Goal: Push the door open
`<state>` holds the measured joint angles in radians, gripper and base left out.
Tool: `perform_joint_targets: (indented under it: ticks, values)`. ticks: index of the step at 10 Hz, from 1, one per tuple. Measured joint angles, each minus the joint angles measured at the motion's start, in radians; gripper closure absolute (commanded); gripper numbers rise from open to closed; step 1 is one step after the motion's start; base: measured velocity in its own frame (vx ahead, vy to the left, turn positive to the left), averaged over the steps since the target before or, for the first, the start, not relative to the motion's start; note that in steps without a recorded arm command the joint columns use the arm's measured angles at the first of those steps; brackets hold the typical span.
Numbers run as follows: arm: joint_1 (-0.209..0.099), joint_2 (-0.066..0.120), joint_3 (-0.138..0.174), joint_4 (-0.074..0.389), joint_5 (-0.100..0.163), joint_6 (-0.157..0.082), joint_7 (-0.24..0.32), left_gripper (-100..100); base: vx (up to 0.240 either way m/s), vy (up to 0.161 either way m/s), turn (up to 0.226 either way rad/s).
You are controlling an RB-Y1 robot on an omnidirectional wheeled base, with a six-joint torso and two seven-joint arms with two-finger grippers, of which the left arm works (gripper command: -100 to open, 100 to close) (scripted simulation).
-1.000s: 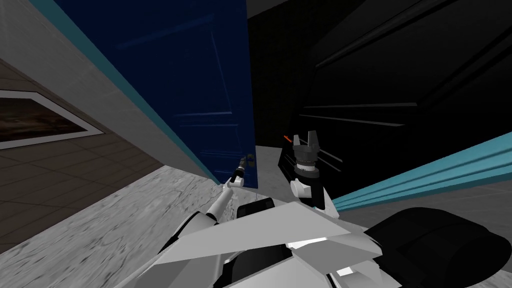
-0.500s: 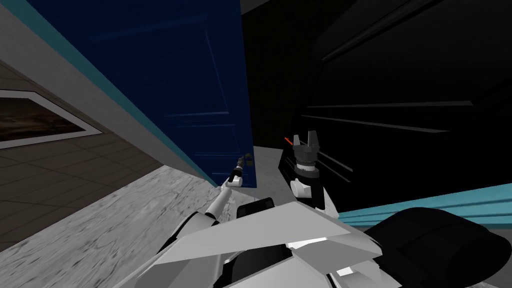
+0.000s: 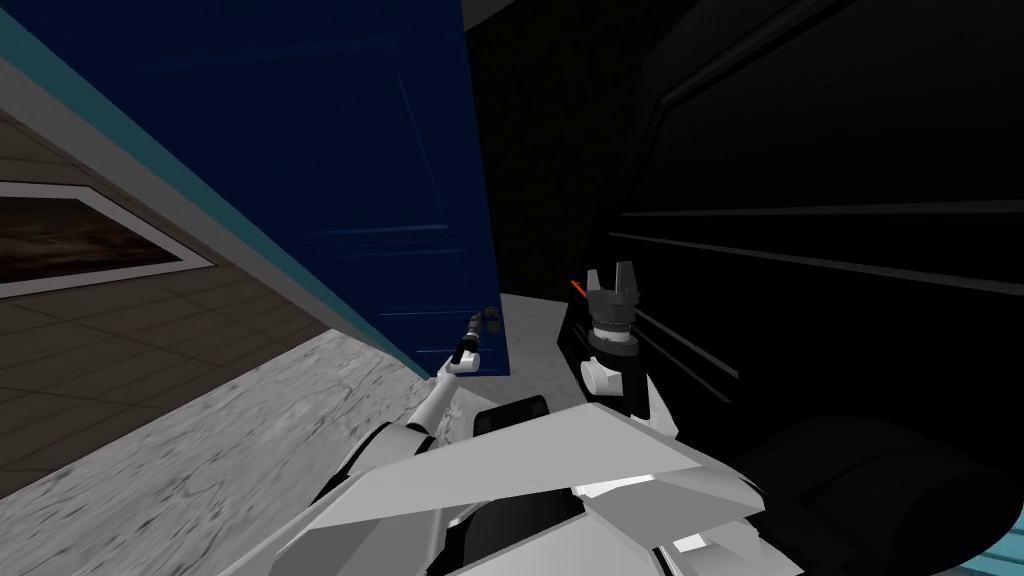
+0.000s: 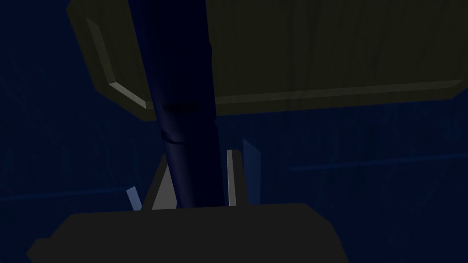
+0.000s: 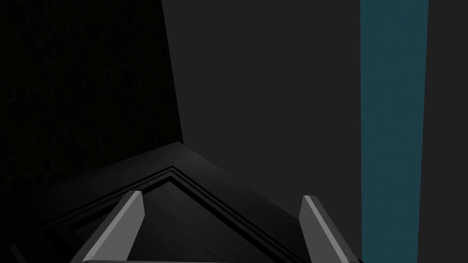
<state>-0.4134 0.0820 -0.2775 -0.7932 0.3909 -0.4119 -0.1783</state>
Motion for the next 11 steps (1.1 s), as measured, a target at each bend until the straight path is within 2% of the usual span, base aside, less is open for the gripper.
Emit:
perform_joint_targets:
  ticks: [1, 2, 3, 4, 6, 8, 11]
  values:
    - [-0.002, 0.0, 0.013, 0.002, 0.001, -0.004, -0.003, 100, 0.118, -0.146, 0.068]
    - [0.008, -0.004, 0.034, -0.017, 0.001, 0.007, -0.017, 100, 0.173, -0.182, 0.109]
    - [-0.003, -0.002, 0.043, 0.008, 0.002, -0.001, -0.016, 100, 0.13, -0.17, 0.09]
    - [0.01, -0.002, 0.062, -0.014, 0.002, 0.007, -0.025, 100, 0.124, -0.137, 0.082]
    - [-0.01, 0.001, 0.086, 0.022, 0.004, -0.005, -0.023, 100, 0.14, -0.151, 0.063]
    - [0.004, 0.003, 0.112, 0.005, 0.006, 0.001, -0.031, 100, 0.151, -0.141, 0.081]
    - [-0.007, 0.003, 0.148, 0.027, 0.008, -0.012, -0.036, 100, 0.109, -0.123, 0.063]
